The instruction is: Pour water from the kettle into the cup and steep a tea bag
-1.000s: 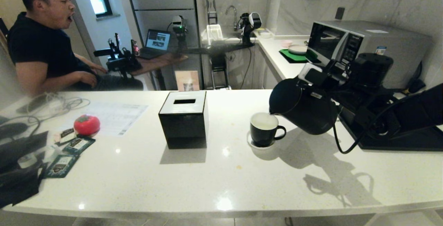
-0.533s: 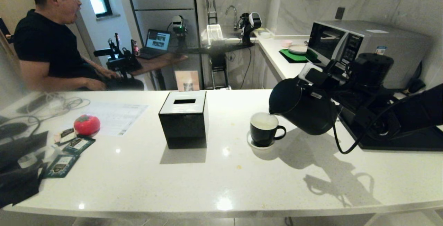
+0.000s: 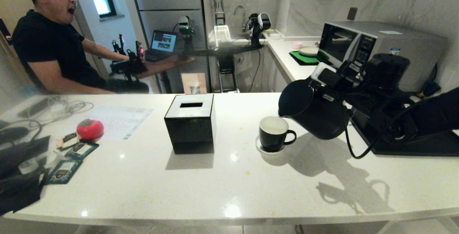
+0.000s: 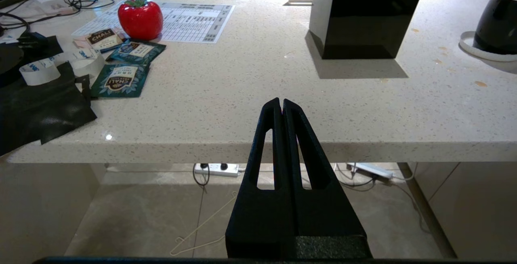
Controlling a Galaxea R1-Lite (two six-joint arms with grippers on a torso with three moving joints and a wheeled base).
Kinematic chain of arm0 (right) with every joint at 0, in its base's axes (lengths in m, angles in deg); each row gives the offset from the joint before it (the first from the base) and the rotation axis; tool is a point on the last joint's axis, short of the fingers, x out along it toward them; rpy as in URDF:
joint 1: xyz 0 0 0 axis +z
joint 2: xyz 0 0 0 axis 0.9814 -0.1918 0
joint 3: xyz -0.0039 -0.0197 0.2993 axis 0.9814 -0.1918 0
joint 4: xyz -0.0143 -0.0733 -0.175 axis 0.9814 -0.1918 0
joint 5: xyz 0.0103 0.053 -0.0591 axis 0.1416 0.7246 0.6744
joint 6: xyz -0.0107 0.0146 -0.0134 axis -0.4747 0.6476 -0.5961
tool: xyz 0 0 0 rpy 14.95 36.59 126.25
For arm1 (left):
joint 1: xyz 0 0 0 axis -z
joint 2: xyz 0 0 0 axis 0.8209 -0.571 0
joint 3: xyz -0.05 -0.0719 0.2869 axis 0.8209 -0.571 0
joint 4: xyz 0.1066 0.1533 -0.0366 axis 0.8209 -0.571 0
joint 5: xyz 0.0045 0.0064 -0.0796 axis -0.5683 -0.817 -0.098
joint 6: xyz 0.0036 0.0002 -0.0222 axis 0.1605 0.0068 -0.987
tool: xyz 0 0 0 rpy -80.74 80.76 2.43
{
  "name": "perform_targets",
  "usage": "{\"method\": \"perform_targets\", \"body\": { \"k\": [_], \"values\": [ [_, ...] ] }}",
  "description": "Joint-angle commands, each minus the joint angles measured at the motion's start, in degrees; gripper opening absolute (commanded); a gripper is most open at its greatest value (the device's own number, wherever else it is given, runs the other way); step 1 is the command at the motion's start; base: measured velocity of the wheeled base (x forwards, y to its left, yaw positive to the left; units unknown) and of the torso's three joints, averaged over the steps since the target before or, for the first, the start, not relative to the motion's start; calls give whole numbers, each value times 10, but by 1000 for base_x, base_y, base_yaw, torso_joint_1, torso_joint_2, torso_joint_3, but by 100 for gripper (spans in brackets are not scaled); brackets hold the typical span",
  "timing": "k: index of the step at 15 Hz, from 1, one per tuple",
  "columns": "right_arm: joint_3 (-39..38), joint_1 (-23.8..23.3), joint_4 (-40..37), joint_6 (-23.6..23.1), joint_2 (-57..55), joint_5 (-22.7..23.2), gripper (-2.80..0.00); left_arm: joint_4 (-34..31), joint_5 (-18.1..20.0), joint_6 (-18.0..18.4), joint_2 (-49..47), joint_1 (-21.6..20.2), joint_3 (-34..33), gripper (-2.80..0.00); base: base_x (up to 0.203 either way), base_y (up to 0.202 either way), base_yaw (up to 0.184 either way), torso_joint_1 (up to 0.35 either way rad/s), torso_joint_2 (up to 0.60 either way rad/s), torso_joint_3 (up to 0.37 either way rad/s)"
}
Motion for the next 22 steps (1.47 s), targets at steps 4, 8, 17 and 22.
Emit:
{"method": "perform_targets", "body": {
  "k": [4, 8, 17, 22],
  "values": [
    [-2, -2, 1, 13, 9, 0, -280, 0, 1, 0, 0, 0, 0, -280, 0, 0, 0, 0, 0, 0],
    [-16, -2, -1, 38, 17, 0, -280, 0, 0, 0, 0, 0, 0, -280, 0, 0, 0, 0, 0, 0],
    [-38, -4, -10, 160, 44, -70, -280, 0, 0, 0, 0, 0, 0, -280, 0, 0, 0, 0, 0, 0],
    [-46, -31, -13, 199, 64, -75, -280, 0, 1, 0, 0, 0, 0, -280, 0, 0, 0, 0, 0, 0]
  ]
}}
